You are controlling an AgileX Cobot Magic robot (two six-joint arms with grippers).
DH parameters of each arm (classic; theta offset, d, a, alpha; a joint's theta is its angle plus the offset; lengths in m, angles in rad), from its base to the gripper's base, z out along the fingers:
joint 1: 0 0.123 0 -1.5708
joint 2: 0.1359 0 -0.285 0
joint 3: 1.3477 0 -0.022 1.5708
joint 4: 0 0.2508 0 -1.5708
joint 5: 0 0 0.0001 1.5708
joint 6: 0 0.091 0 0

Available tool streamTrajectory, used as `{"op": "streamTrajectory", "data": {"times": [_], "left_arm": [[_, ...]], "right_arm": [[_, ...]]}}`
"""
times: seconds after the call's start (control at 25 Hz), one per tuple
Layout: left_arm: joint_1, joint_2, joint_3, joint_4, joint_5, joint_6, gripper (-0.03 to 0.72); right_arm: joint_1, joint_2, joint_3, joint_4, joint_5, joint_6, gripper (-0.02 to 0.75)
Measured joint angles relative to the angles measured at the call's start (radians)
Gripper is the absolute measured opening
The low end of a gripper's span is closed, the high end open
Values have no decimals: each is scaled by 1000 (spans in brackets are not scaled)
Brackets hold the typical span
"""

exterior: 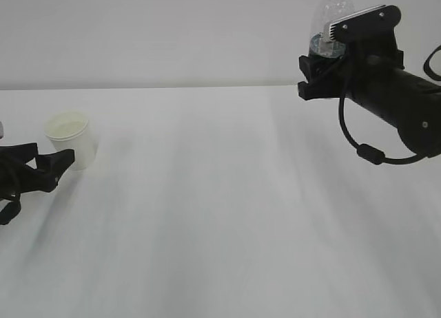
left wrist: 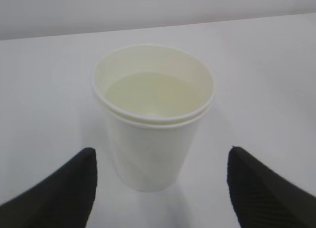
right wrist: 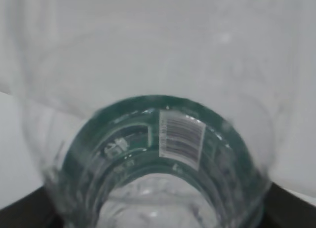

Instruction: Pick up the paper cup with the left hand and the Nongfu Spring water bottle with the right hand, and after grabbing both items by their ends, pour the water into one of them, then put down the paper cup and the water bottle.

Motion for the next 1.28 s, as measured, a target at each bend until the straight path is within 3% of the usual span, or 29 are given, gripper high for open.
{"op": "streamTrajectory", "data": {"times": [0.76,1.28], "left_arm": [[0,-2,0,0,0,0,588],[0,-2,0,0,0,0,588]], "right_arm": [[-68,17,115,49,-105,-2,482],[-68,112,163,85,-212,30,482]]}}
